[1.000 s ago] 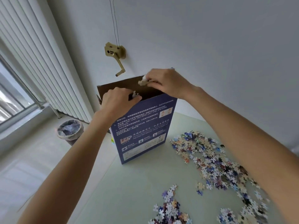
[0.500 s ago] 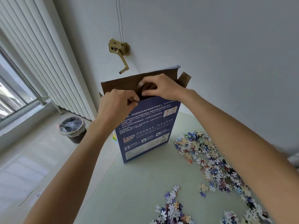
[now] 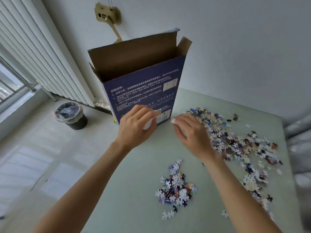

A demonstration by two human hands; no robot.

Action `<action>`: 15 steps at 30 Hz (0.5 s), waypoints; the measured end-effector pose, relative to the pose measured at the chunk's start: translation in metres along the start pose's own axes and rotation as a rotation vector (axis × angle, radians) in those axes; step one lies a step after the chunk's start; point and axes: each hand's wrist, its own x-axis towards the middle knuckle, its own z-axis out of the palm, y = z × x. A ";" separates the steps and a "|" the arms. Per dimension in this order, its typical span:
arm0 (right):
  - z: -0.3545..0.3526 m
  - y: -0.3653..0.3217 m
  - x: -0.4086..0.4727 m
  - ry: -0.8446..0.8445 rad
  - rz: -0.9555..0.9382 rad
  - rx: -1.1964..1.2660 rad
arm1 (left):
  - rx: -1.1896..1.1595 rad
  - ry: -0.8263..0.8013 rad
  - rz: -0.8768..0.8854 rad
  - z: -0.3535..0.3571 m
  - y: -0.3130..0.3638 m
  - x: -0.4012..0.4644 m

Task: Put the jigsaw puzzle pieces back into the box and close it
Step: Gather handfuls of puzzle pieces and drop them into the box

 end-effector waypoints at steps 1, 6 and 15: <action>0.005 0.002 -0.030 -0.066 0.084 0.003 | -0.058 -0.067 -0.035 0.014 0.009 -0.019; 0.021 0.009 -0.150 -0.388 0.553 -0.022 | -0.221 -0.580 -0.250 0.080 0.048 -0.099; 0.057 -0.015 -0.228 -0.748 1.031 0.030 | -0.148 -1.190 -0.204 0.172 0.084 -0.131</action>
